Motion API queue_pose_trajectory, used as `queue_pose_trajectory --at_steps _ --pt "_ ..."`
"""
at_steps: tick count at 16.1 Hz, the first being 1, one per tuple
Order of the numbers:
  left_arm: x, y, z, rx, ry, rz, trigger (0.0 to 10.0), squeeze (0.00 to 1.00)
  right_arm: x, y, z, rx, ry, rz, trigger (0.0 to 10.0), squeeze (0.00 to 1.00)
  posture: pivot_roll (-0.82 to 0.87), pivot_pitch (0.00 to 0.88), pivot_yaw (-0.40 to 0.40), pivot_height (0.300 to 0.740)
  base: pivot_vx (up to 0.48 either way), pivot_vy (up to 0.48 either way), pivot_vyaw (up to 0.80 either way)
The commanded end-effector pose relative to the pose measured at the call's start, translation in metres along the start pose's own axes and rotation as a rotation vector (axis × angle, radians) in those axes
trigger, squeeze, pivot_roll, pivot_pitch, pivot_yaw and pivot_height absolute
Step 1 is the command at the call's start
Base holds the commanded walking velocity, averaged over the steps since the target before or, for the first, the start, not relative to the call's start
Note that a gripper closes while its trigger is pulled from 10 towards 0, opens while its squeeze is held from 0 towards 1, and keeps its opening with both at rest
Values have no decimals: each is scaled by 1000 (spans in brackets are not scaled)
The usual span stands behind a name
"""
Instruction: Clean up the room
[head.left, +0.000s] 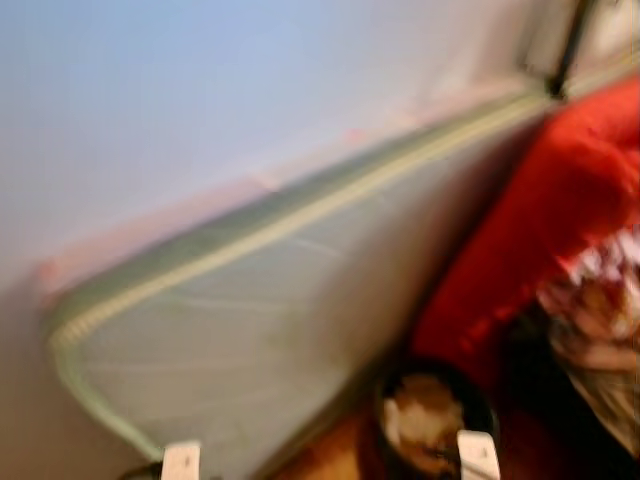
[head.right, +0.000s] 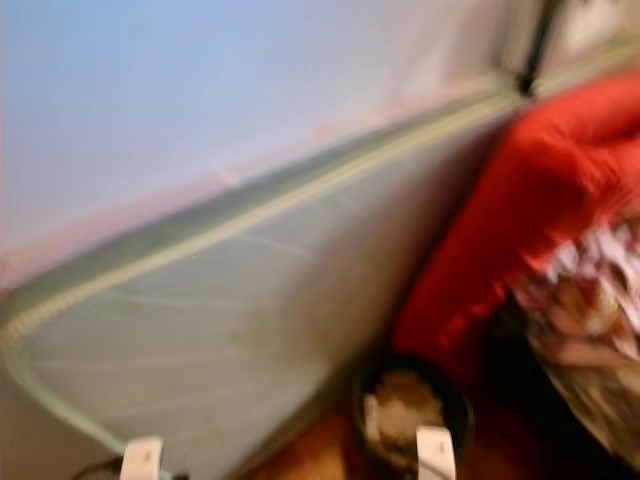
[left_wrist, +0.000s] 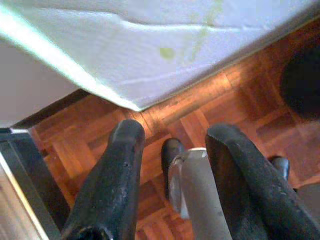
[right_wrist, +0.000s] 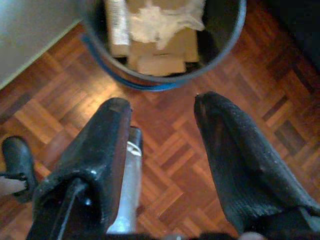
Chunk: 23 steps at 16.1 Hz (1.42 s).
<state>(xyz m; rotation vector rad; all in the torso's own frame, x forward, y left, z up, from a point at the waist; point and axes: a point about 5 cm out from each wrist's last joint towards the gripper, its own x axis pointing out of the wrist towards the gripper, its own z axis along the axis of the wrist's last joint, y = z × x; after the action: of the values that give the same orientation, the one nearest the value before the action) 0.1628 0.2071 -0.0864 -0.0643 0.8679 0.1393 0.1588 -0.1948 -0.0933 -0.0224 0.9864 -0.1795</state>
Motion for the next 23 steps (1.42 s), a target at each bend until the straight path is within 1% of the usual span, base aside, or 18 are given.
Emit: queue_pose_trajectory --at_steps 1,17,22,23 --pt "0 10 -5 165 133 -85 10000 0 -1 8 0 113 16 188 10000 0 -5 0 -1 740 0 -281 0" --pt "1 8 -1 166 119 -96 10000 0 0 8 2 109 9 195 10000 0 -7 0 -4 740 0 -282 0" --pt "1 9 -2 161 122 -94 10000 0 0 7 1 105 16 195 10000 0 -13 0 -4 740 0 -280 -674" --pt "1 9 -2 160 123 -93 10000 0 -1 5 0 109 17 189 10000 0 -14 0 -4 740 0 -281 0"
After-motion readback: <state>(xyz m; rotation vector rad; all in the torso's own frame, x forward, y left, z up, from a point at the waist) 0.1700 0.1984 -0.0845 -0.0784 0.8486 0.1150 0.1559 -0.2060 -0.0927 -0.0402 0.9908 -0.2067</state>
